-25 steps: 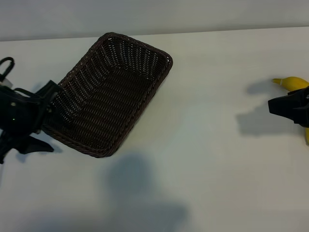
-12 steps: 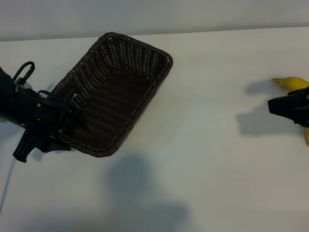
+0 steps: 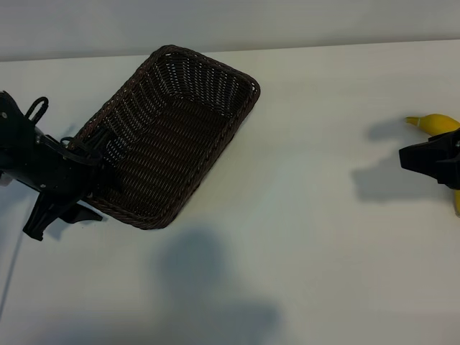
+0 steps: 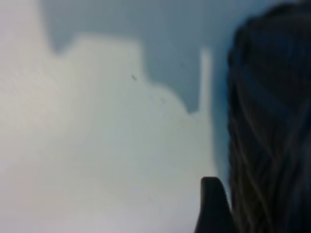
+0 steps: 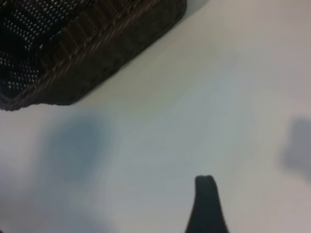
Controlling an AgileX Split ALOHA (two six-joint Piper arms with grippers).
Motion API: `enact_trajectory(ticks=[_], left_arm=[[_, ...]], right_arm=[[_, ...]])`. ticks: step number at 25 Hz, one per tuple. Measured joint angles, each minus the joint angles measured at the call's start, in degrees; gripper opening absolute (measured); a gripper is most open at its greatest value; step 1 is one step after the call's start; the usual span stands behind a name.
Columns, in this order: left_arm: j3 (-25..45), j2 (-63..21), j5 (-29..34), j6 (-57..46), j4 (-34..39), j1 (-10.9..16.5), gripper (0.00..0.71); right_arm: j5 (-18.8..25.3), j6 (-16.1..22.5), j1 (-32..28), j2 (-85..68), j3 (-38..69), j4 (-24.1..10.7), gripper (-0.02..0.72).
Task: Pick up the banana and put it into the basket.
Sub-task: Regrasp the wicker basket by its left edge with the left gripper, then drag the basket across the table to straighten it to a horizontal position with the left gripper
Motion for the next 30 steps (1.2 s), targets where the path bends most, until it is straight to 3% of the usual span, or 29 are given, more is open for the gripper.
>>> enact_trajectory(ticks=[6, 8, 13, 30], left_arm=[[0.0, 2.2, -1.1, -0.4, 0.3, 0.0, 0.422], [0.0, 2.8, -1.2, -0.4, 0.3, 0.0, 0.371], [0.0, 3.2, -1.6, -0.6, 0.1, 0.0, 0.166], [-0.1, 2.9, -1.1, -0.3, -0.4, 0.0, 0.166]], right_arm=[[0.0, 0.0, 0.0, 0.0, 0.0, 0.0, 0.525], [0.0, 0.0, 0.0, 0.0, 0.0, 0.0, 0.525], [0.0, 0.0, 0.0, 0.0, 0.0, 0.0, 0.525], [0.0, 0.0, 0.0, 0.0, 0.0, 0.0, 0.525]])
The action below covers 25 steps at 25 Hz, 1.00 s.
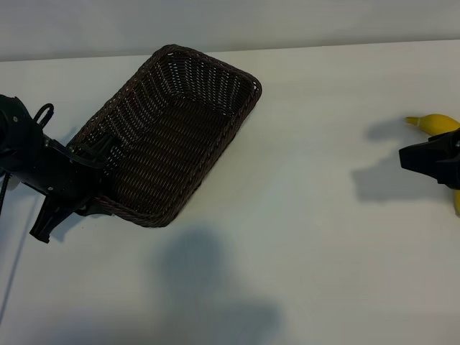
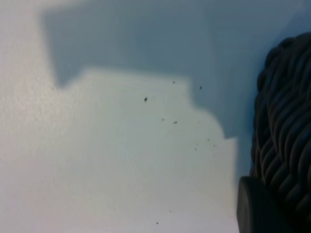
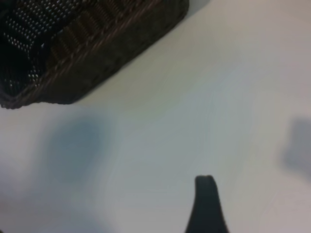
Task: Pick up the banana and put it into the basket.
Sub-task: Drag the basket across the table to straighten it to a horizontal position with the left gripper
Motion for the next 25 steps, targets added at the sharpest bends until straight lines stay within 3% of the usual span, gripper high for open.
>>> enact_trajectory(ticks=[14, 25], left_arm=[[-3.0, -7.1, 6.5, 3.5, 1.2, 0.0, 0.164], [-9.1, -7.4, 8.5, 14.8, 1.5, 0.0, 0.162]], right_arm=[[0.0, 0.0, 0.0, 0.0, 0.0, 0.0, 0.525], [0.0, 0.0, 0.0, 0.0, 0.0, 0.0, 0.525]])
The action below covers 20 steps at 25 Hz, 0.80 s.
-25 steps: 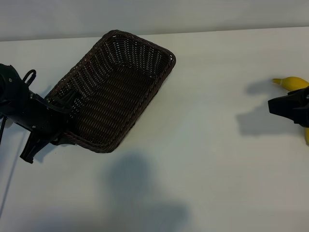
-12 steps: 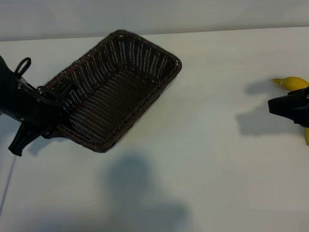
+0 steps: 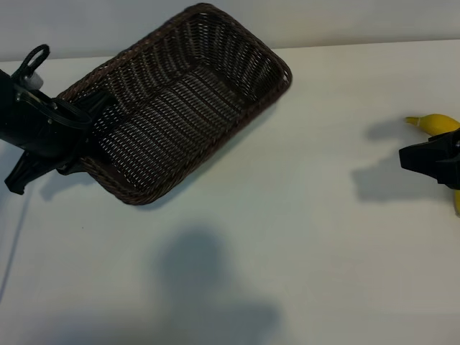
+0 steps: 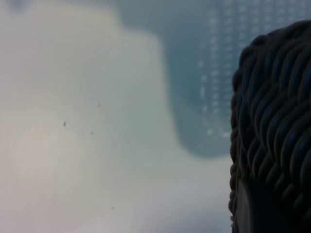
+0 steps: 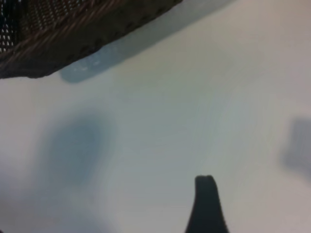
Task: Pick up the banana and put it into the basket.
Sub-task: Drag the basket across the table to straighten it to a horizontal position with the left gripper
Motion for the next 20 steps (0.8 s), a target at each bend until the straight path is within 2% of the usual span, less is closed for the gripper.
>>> enact_trajectory(ticks=[5, 15, 20], left_arm=[[-3.6, 1.5, 5.4, 9.8, 0.4, 0.0, 0.162], [-20.6, 11.2, 20.6, 27.9, 0.1, 0.0, 0.162], [-26.1, 16.0, 26.8, 35.7, -2.5, 0.0, 0.161]], right_arm=[[0.0, 0.0, 0.0, 0.0, 0.0, 0.0, 0.525], [0.0, 0.0, 0.0, 0.0, 0.0, 0.0, 0.525], [0.0, 0.0, 0.0, 0.0, 0.0, 0.0, 0.525]])
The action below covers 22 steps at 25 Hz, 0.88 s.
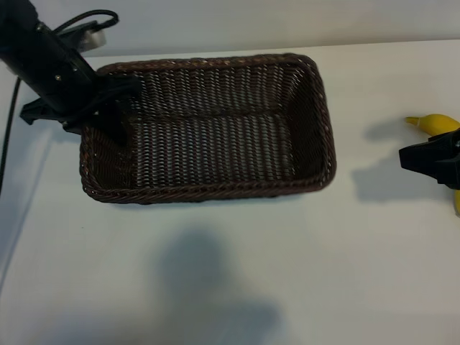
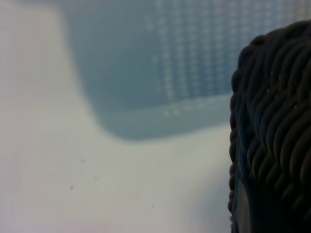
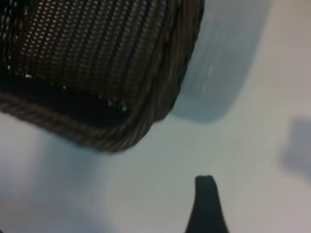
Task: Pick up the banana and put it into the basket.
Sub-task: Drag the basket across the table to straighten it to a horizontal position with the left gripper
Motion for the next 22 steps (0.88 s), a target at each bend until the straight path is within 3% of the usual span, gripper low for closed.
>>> enact_trajectory(ticks=[5, 12, 22], left_arm=[[-1.3, 2.7, 0.7, 1.4, -2.5, 0.0, 0.161], [-1.4, 5.6, -2.9, 1.4, -6.7, -0.5, 0.161], [-1.4, 11.3, -5.0, 1.6, -6.2, -4.4, 0.161]], right_arm=[[0.0, 0.0, 0.0, 0.0, 0.0, 0.0, 0.525], [0.0, 0.0, 0.0, 0.0, 0.0, 0.0, 0.525], [0.0, 0.0, 0.0, 0.0, 0.0, 0.0, 0.525]])
